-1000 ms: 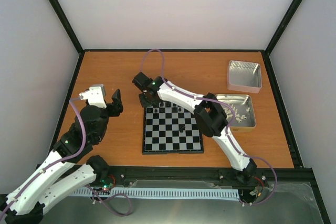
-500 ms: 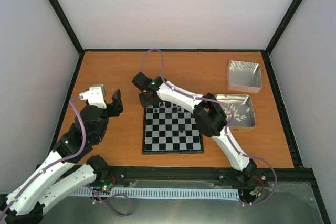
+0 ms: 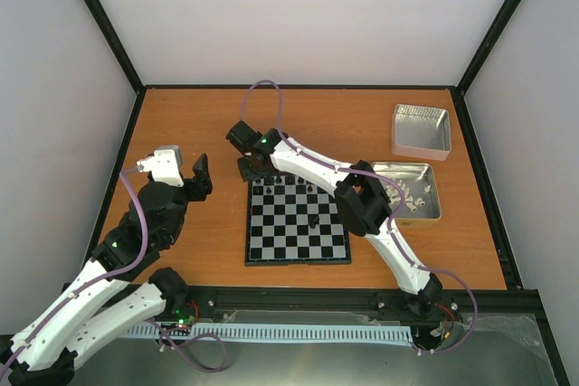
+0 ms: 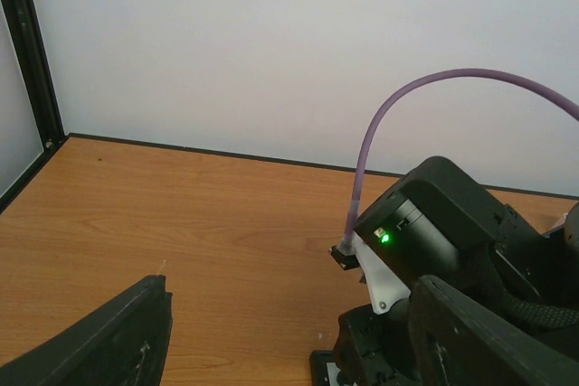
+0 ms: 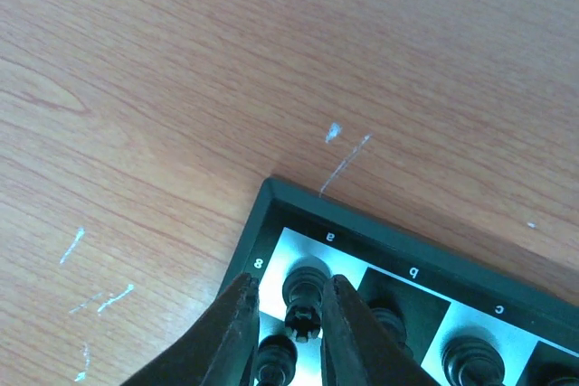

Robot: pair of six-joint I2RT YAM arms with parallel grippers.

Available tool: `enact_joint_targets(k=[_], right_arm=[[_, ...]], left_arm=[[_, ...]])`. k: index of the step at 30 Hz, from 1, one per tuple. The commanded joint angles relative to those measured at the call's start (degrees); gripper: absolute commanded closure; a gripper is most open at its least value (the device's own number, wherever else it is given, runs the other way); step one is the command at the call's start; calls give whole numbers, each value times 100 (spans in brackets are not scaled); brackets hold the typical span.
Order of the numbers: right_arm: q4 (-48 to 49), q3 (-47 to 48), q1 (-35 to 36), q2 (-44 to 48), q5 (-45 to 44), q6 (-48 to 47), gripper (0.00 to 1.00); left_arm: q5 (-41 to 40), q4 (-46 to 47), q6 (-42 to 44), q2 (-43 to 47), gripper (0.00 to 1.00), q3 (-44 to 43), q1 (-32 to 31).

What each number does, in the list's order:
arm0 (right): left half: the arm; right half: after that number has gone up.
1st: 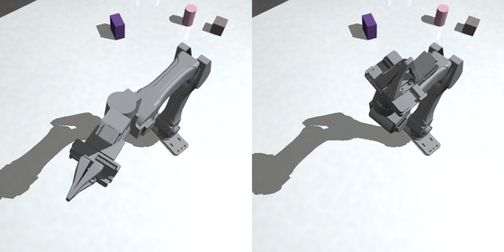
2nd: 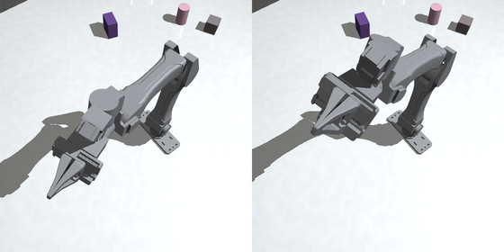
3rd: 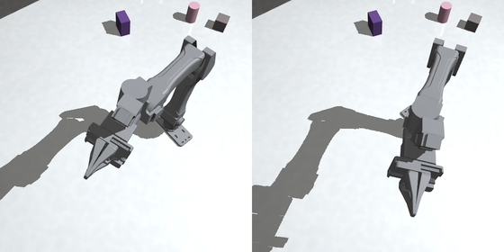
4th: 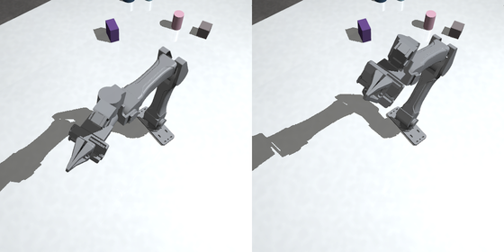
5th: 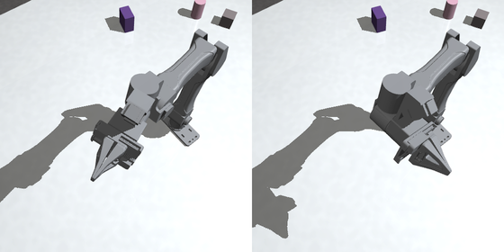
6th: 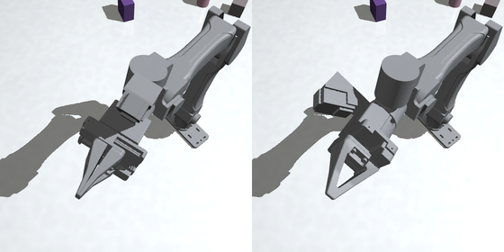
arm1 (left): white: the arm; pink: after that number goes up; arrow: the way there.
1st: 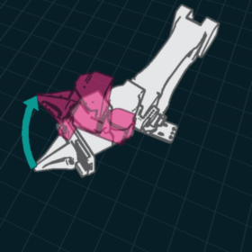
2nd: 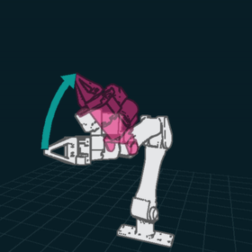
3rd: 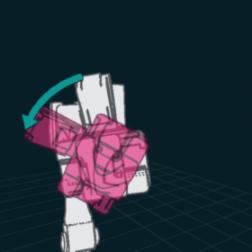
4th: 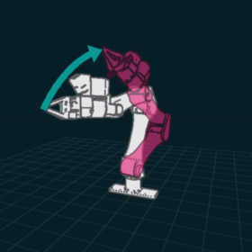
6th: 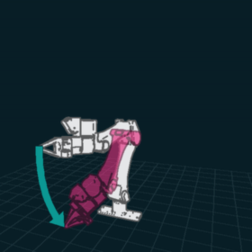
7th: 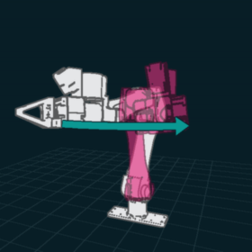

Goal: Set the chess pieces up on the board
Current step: Place the chess piece on the chessboard, then pick up the chess piece from the chessboard.

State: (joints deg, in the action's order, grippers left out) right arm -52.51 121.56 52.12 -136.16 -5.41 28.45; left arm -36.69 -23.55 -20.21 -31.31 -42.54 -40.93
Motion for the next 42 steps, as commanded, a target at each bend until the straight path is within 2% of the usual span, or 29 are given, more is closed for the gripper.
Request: enact_joint_targets(k=[1,5,8,16,21,26,31,39,42], right_arm=[[-119,317,35,97,-74,-60,78],[-134,307,26,494,-170,-94,75],[-41,-146,20,975,-258,-91,74],[743,-2838,-10,3055,-637,196,70],[649,-4179,-42,4017,-854,414,65],[624,-5132,-44,4454,-639,580,62],[1202,-6012,-44,4811,-27,359,58],[1424,-6293,-27,4659,425,380,60],[1380,-6291,-13,4543,435,469,66]], left_arm=[[-3,138,-14,46,27,-22,23],[0,138,-11,54,27,-24,23],[11,148,-10,54,27,-21,23],[78,194,4,42,27,-10,23],[112,219,-1,22,27,0,23],[139,243,-31,-43,27,0,23],[201,283,-63,-143,27,-5,28],[223,308,-97,-213,27,23,23],[220,320,-89,-222,27,33,26]])
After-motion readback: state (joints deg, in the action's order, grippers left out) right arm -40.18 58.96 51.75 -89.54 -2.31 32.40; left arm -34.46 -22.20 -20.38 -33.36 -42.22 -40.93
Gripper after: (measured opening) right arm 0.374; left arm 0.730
